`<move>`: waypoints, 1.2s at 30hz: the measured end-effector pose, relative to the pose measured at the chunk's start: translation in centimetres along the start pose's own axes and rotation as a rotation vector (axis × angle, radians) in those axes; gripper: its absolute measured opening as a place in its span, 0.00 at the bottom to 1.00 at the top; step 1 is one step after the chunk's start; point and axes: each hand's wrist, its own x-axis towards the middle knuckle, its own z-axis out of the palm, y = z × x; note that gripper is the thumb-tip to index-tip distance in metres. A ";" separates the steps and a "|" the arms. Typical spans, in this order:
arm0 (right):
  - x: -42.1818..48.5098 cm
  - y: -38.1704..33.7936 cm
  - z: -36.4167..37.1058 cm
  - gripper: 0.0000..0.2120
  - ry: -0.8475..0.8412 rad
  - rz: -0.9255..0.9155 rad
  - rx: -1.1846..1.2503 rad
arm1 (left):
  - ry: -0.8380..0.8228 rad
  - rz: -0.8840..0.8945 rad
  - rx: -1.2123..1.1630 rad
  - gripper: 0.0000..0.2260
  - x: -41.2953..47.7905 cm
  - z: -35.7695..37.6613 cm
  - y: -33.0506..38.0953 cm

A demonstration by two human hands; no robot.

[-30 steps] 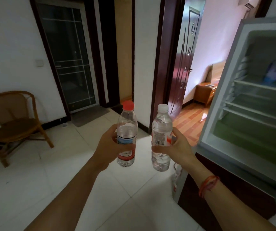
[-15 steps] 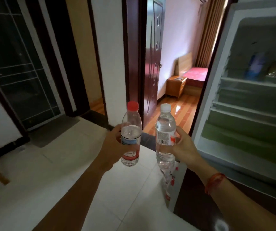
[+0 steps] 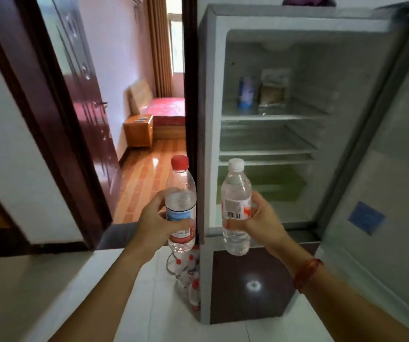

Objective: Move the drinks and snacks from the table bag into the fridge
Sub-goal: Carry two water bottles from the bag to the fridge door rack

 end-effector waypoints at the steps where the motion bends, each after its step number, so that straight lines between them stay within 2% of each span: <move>1: 0.2 0.5 -1.0 0.32 0.040 0.013 -0.002 | -0.036 0.010 0.002 0.30 1.2 1.1 -0.2; 6: 0.5 3.3 -6.2 0.30 0.218 0.055 -0.066 | -0.220 0.030 -0.005 0.30 5.9 7.7 -0.6; 12: 0.5 6.4 -12.5 0.33 0.401 0.123 -0.085 | -0.439 0.057 -0.019 0.34 10.4 16.4 0.2; 18: -0.4 8.4 -17.3 0.31 0.526 0.189 -0.080 | -0.623 0.092 -0.052 0.33 13.3 24.3 0.9; 24: -2.5 9.8 -20.1 0.29 0.678 0.282 -0.081 | -0.765 0.117 -0.063 0.34 14.2 30.4 1.1; 32: -5.1 11.2 -21.4 0.34 0.921 0.394 -0.108 | -0.998 0.146 -0.067 0.33 14.9 36.2 0.9; 36: -5.1 11.3 -21.3 0.34 0.993 0.426 -0.115 | -1.055 0.142 -0.094 0.34 15.5 37.9 0.2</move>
